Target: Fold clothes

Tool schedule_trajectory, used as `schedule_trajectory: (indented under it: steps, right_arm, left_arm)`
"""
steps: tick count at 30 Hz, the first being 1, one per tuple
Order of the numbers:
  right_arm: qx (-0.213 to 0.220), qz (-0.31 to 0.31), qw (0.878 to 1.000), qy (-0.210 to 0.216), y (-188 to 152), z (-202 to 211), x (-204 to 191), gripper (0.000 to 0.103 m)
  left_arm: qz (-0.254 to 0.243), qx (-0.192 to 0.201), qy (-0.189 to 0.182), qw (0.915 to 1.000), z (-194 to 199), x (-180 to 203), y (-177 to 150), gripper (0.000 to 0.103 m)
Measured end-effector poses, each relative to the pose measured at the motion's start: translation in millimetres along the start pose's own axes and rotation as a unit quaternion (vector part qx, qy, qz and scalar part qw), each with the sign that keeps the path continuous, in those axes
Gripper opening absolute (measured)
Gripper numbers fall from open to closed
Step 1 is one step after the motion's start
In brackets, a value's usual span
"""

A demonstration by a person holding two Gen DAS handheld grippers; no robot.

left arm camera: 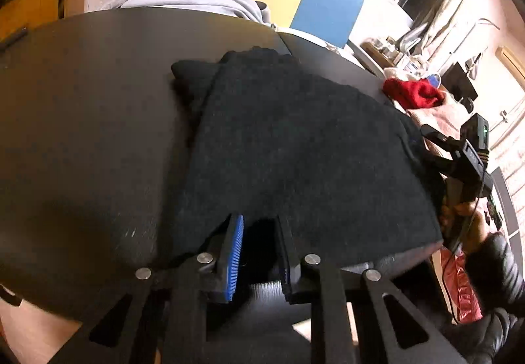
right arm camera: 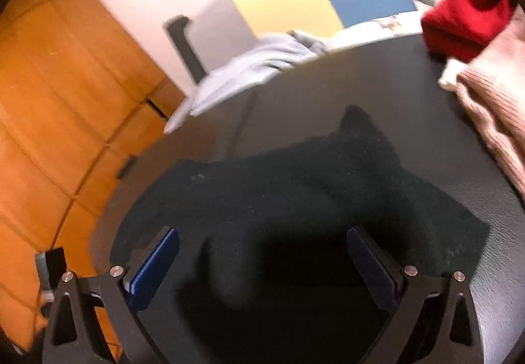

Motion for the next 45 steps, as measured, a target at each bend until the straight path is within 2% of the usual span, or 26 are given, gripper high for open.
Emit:
schedule_trajectory:
  steps: [2,3,6,8,11,14,18,21,24,25,26,27,30,32,33,36,38,39,41,45]
  right_arm:
    - [0.004,0.006,1.000,0.001,-0.4,0.8,3.4,0.103]
    - [0.003,0.008,1.000,0.000,-0.1,0.5,4.7,0.103]
    - [0.006,0.006,1.000,0.003,1.2,-0.6,4.8,0.103]
    - [0.008,0.004,1.000,0.007,2.1,-1.3,4.2,0.103]
    - [0.011,0.005,1.000,0.007,1.2,-0.9,4.6,0.103]
    - [0.013,0.006,1.000,0.006,-0.7,0.2,8.5,0.103]
    - [0.016,0.000,1.000,0.015,0.8,2.1,11.1,0.103]
    - [0.019,-0.004,1.000,0.021,1.7,2.9,12.5,0.103]
    - [0.022,-0.011,0.999,0.029,3.3,3.8,14.4,0.103]
    - [0.024,-0.013,0.999,0.033,3.9,4.0,15.2,0.103]
    - [0.025,-0.016,0.999,0.036,4.4,4.3,15.9,0.103]
    - [0.027,-0.019,0.999,0.039,4.9,4.7,16.7,0.103]
    - [0.029,-0.021,0.998,0.043,6.2,5.0,18.1,0.103]
    - [0.024,-0.020,0.999,0.040,6.8,4.5,17.6,0.103]
    - [0.014,-0.016,0.999,0.039,6.8,4.2,16.1,0.103]
    - [-0.052,0.010,0.998,0.041,4.8,4.5,5.6,0.103]
    - [-0.085,0.051,0.994,0.039,4.5,14.1,-4.2,0.103]
    - [-0.089,0.078,0.992,0.034,4.4,19.8,-7.8,0.103]
    - [-0.105,0.141,0.984,0.023,2.5,30.8,-14.1,0.103]
    - [-0.132,0.213,0.968,0.011,-1.4,33.9,-18.2,0.098]
  left_arm:
    - [0.014,0.013,-0.023,0.9996,8.9,-2.3,6.6,0.031]
    - [0.025,0.028,-0.028,0.9989,12.4,-7.7,16.2,0.031]
    - [0.056,0.064,-0.041,0.9955,16.4,-26.2,53.1,0.042]
    - [0.061,0.060,-0.057,0.9947,6.8,-34.5,74.0,0.051]
    - [0.078,0.013,-0.075,0.9940,-21.6,-49.7,92.0,0.061]
    - [0.104,-0.017,-0.079,0.9913,-46.7,-68.0,98.9,0.061]
    - [0.130,-0.009,-0.118,0.9845,-54.0,-80.4,110.7,0.063]
    - [0.134,-0.012,-0.130,0.9824,-62.3,-84.4,121.7,0.063]
    - [0.123,-0.015,-0.127,0.9841,-66.6,-80.9,126.1,0.061]
    - [0.119,-0.018,-0.122,0.9852,-68.0,-80.4,126.0,0.054]
    - [0.122,-0.022,-0.118,0.9853,-69.8,-82.1,125.5,0.025]
    - [0.133,-0.025,-0.119,0.9836,-71.6,-85.5,125.2,0.015]
    - [0.160,-0.025,-0.132,0.9780,-74.8,-92.4,128.2,0.015]
    - [0.163,-0.019,-0.124,0.9787,-76.0,-92.9,134.1,0.015]
    - [0.166,-0.015,-0.121,0.9785,-75.9,-94.7,138.0,0.014]
    - [0.163,-0.004,-0.104,0.9811,-69.5,-104.6,156.5,0.014]
    - [0.158,0.001,-0.091,0.9832,-67.2,-107.6,168.1,0.014]
    - [0.155,0.003,-0.086,0.9842,-63.4,-109.7,174.2,0.014]
    - [0.152,0.008,-0.081,0.9851,-55.5,-114.0,184.0,0.014]
    - [0.135,0.008,-0.068,0.9885,-42.5,-110.6,200.5,0.014]
Point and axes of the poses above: each gripper's, at about its wrist camera, not at the fingertips, and z roughly against the way its jaws point, x to its right, y to its top, the point moved 8 cm from there along -z, roughly the way its jaws point, and after that the axes turned 9 degrees about -y, right-handed, at the moved point
